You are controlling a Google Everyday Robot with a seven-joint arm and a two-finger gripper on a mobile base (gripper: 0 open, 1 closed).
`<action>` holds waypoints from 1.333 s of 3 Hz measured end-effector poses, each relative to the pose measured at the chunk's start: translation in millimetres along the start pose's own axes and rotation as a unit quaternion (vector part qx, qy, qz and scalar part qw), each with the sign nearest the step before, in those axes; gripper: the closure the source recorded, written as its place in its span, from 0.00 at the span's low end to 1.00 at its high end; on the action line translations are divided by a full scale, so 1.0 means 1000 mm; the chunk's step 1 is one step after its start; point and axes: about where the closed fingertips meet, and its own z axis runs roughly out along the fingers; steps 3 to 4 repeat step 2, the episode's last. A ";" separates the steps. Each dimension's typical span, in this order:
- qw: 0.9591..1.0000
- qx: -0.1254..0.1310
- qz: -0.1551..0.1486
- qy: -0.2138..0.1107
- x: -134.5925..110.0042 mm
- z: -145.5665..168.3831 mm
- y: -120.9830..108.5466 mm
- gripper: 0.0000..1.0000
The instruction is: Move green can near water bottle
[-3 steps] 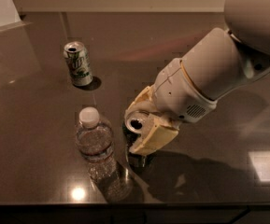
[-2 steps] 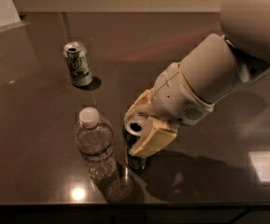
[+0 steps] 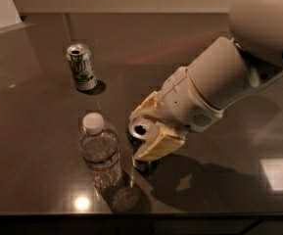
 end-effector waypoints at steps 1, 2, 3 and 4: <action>1.000 0.001 -0.002 0.001 -0.002 -0.001 0.001 0.00; 1.000 0.001 -0.002 0.001 -0.002 -0.001 0.001 0.00; 1.000 0.001 -0.002 0.001 -0.002 -0.001 0.001 0.00; 1.000 0.001 -0.002 0.001 -0.002 -0.001 0.001 0.00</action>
Offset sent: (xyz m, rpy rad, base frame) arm -0.0010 0.0009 0.0015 -0.0019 -0.0043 0.0012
